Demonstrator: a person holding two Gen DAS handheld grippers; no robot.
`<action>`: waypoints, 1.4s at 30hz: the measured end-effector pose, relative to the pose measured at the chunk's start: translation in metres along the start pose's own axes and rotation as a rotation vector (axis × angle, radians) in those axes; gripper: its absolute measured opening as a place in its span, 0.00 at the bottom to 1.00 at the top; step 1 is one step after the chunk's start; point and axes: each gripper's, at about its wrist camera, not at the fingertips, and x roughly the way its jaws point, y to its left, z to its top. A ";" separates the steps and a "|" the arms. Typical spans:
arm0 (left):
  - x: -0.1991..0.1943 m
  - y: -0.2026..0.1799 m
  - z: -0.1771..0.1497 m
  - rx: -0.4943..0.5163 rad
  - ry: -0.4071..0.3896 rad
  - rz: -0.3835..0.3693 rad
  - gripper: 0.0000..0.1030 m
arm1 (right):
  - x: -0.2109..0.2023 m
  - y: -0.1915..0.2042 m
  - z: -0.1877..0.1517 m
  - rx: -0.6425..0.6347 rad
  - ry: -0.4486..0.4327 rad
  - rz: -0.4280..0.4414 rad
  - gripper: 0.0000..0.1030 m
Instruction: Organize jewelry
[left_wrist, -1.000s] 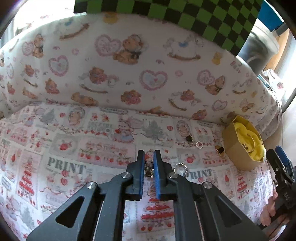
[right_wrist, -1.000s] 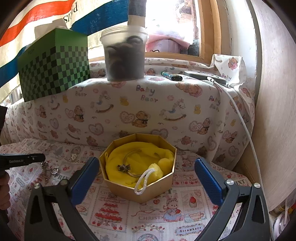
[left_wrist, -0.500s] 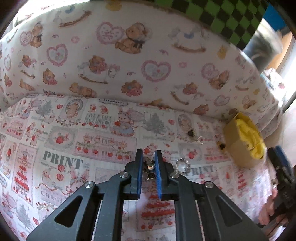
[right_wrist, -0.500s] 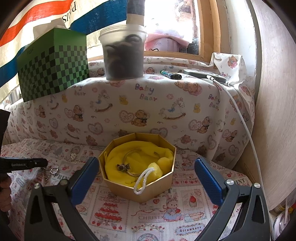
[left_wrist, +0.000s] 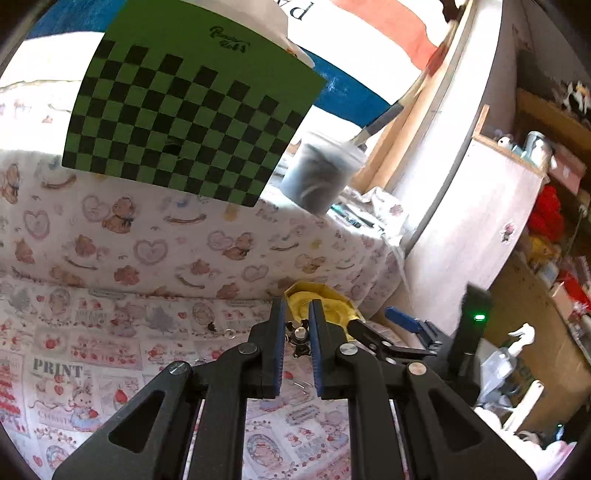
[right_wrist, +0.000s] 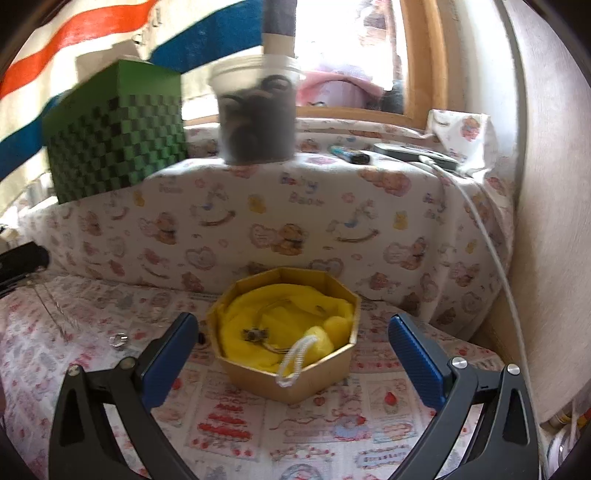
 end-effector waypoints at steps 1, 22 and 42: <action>0.003 0.000 -0.001 -0.006 0.014 0.000 0.11 | -0.003 0.006 0.000 -0.023 0.000 0.050 1.00; 0.033 -0.028 -0.019 0.008 0.131 -0.044 0.11 | -0.006 0.058 -0.022 -0.075 0.164 0.485 0.05; 0.046 -0.006 -0.026 -0.171 0.176 -0.038 0.11 | -0.028 0.080 -0.023 -0.152 0.139 0.628 0.05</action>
